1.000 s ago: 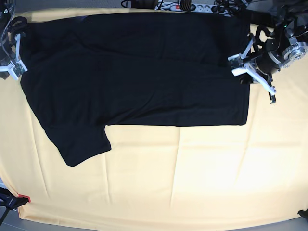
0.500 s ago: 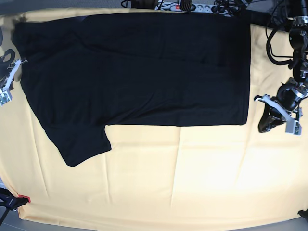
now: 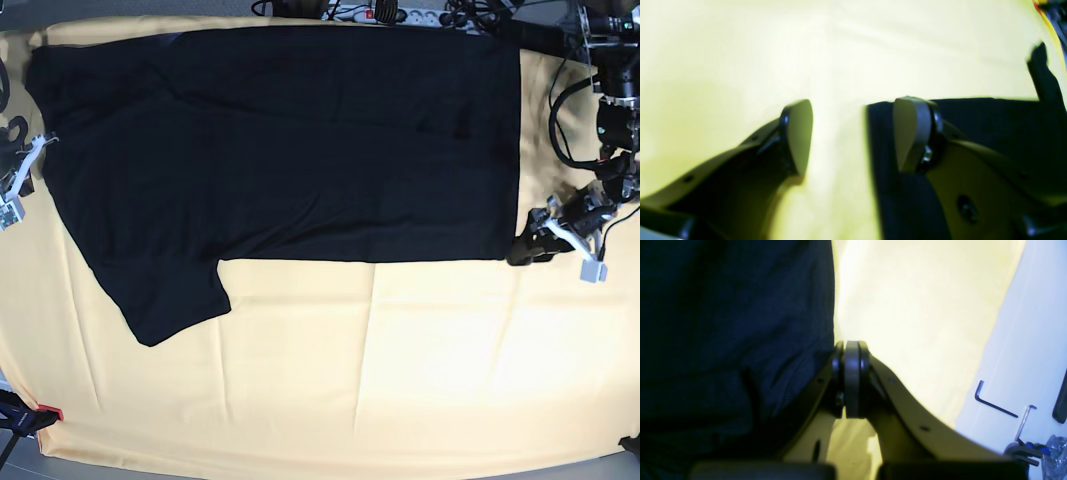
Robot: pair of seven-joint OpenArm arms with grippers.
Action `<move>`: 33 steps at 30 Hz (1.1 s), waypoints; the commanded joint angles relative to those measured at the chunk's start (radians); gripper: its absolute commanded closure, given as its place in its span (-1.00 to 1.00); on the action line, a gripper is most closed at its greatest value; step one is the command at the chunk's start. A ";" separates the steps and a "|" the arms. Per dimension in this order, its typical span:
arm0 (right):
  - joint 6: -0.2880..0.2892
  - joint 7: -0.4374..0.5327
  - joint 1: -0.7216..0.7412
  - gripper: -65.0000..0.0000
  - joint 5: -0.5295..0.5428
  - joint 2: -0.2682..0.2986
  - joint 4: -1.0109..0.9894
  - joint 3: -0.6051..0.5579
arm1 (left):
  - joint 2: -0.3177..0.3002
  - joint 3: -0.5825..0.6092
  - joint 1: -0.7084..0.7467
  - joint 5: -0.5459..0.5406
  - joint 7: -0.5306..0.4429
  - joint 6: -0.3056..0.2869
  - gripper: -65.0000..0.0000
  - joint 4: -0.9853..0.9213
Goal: Fold the T-shirt properly
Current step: 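Move both grippers to the opposite long edge of the shirt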
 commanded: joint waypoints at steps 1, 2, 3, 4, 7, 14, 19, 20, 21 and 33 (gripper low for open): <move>-0.003 0.011 0.008 1.00 -0.004 0.025 0.010 0.013 | -0.014 0.024 -0.027 0.002 -0.001 0.009 -0.22 0.011; -0.003 0.010 0.008 1.00 -0.004 0.025 0.010 0.013 | -0.010 0.053 -0.037 0.005 0.004 0.020 -0.22 0.011; -0.003 0.010 0.008 1.00 -0.004 0.025 0.010 0.013 | -0.003 0.078 -0.044 0.004 0.020 0.030 -0.22 0.011; -0.003 0.011 0.008 1.00 -0.004 0.025 0.010 0.013 | 0.003 0.099 -0.047 0.002 0.037 0.029 -0.22 0.011; -0.004 0.011 0.008 1.00 -0.004 0.025 0.010 0.013 | 0.020 0.146 -0.050 -0.041 0.100 0.028 -0.22 0.011; -0.004 0.012 0.008 1.00 -0.004 0.025 0.010 0.013 | 0.043 0.159 -0.056 -0.182 0.232 -0.082 -0.10 0.013; -0.004 0.030 0.008 1.00 -0.004 0.025 0.010 0.013 | 0.043 0.159 -0.087 -0.104 0.181 -0.080 1.00 0.013; -0.004 0.040 0.008 1.00 -0.004 0.025 0.010 0.013 | 0.043 0.159 -0.094 -0.072 0.164 -0.080 1.00 0.013; -0.004 0.050 0.008 1.00 -0.004 0.025 0.010 0.013 | 0.043 0.159 -0.103 -0.048 0.149 -0.079 1.00 0.013; 0.026 0.123 0.283 -0.06 0.034 -0.109 -0.180 0.012 | 0.044 0.159 -0.208 0.095 0.050 0.000 1.00 0.013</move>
